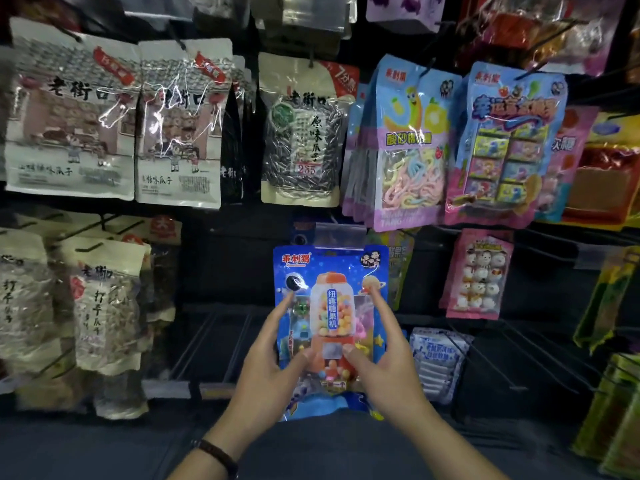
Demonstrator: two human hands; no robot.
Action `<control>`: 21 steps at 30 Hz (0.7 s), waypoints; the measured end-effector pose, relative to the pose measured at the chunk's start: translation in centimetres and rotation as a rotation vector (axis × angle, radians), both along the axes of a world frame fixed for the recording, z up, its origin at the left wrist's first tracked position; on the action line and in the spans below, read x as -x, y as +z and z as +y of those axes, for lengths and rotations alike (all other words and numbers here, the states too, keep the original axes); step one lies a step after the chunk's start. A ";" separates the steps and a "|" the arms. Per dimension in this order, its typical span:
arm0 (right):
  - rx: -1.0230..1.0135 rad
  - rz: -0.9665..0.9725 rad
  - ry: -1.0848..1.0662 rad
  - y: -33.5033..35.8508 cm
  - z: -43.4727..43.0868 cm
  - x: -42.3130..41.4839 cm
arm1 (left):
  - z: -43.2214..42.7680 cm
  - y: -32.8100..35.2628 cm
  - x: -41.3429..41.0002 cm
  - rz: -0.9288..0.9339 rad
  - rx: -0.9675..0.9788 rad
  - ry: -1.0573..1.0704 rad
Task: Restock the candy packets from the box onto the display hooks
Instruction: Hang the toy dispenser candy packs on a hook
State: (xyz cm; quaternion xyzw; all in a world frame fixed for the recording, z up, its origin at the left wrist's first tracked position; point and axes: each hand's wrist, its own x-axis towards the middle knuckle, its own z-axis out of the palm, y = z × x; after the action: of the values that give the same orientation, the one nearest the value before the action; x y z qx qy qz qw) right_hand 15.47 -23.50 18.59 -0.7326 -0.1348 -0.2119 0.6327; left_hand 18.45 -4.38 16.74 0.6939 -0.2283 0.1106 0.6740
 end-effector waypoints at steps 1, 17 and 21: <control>-0.002 -0.015 -0.009 0.0 0.1 -0.5 | 0.0 0.1 -0.3 -0.025 -0.011 0.003; -0.145 0.039 -0.008 1.2 0.4 -2.8 | -0.3 1.2 -3.5 0.019 0.023 -0.023; -0.145 0.105 -0.007 1.7 -0.1 -3.9 | -0.3 0.7 -4.4 0.065 -0.010 -0.001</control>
State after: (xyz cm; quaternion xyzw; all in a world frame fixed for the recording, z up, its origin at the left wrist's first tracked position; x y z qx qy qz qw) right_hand 19.39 -23.57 20.26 -0.6952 -0.0832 -0.1847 0.6897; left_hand 22.83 -4.66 17.47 0.7004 -0.2069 0.0864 0.6776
